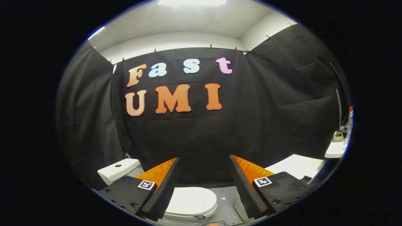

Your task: Open the toilet lid.

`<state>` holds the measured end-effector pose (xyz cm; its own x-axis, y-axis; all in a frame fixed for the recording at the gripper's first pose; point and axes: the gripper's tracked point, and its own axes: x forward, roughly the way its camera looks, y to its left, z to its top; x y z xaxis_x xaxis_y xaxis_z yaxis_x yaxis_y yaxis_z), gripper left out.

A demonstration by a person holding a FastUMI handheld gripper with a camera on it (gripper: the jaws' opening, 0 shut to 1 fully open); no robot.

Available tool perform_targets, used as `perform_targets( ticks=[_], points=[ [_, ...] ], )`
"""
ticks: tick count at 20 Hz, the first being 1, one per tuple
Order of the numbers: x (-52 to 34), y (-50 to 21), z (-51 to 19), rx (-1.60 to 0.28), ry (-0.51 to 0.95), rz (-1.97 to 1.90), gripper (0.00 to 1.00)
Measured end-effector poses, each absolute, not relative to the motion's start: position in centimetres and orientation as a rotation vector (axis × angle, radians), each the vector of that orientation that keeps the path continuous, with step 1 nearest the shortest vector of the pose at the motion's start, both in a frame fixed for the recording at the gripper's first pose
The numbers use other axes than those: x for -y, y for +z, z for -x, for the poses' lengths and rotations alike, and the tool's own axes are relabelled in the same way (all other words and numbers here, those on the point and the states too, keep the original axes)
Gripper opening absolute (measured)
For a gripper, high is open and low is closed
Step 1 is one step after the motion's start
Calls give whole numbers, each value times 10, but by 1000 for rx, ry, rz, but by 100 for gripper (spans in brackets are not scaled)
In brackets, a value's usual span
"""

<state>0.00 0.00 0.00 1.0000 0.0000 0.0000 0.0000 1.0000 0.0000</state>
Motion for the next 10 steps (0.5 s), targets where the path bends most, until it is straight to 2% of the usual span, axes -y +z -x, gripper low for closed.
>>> perform_targets(
  ticks=[10],
  points=[
    [-1,-10,-8,-44,0,-50,98]
  ],
)
